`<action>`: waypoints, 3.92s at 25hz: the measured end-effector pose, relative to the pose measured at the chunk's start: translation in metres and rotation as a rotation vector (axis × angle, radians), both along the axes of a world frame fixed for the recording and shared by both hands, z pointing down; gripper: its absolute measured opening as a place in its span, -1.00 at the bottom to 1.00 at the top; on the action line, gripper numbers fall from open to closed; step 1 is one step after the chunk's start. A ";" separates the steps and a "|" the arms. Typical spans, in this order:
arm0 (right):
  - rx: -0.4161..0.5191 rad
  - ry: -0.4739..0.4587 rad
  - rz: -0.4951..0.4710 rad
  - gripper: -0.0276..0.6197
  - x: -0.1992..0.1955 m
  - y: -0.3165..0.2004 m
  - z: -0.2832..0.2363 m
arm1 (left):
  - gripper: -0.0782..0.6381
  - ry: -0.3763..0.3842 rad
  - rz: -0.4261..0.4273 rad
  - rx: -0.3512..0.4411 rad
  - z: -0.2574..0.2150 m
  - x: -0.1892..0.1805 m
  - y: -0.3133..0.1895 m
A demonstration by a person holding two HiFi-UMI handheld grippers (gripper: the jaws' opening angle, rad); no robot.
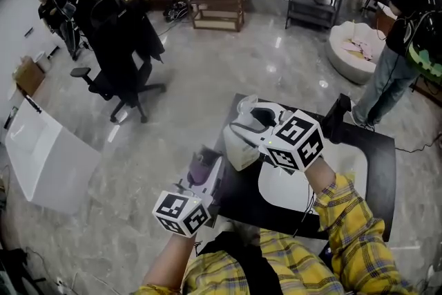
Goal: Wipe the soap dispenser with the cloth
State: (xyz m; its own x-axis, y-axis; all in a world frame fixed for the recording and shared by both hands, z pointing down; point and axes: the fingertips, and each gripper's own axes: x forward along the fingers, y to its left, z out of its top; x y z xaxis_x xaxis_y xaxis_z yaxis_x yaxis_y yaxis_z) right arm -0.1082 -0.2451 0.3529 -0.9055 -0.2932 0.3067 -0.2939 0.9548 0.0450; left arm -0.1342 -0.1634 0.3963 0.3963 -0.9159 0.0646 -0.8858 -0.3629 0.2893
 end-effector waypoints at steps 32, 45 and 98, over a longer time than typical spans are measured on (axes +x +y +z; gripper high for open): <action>-0.117 -0.046 0.369 -0.21 -0.002 -0.001 -0.001 | -0.61 -0.054 -0.003 0.060 -0.026 -0.008 -0.007; -0.184 -0.225 0.434 -0.51 0.060 0.001 -0.013 | -0.61 -0.220 0.155 0.175 -0.070 0.049 -0.029; -0.297 -0.198 0.413 -0.67 0.097 0.019 0.032 | -0.61 -0.204 0.427 -0.084 0.097 0.075 -0.023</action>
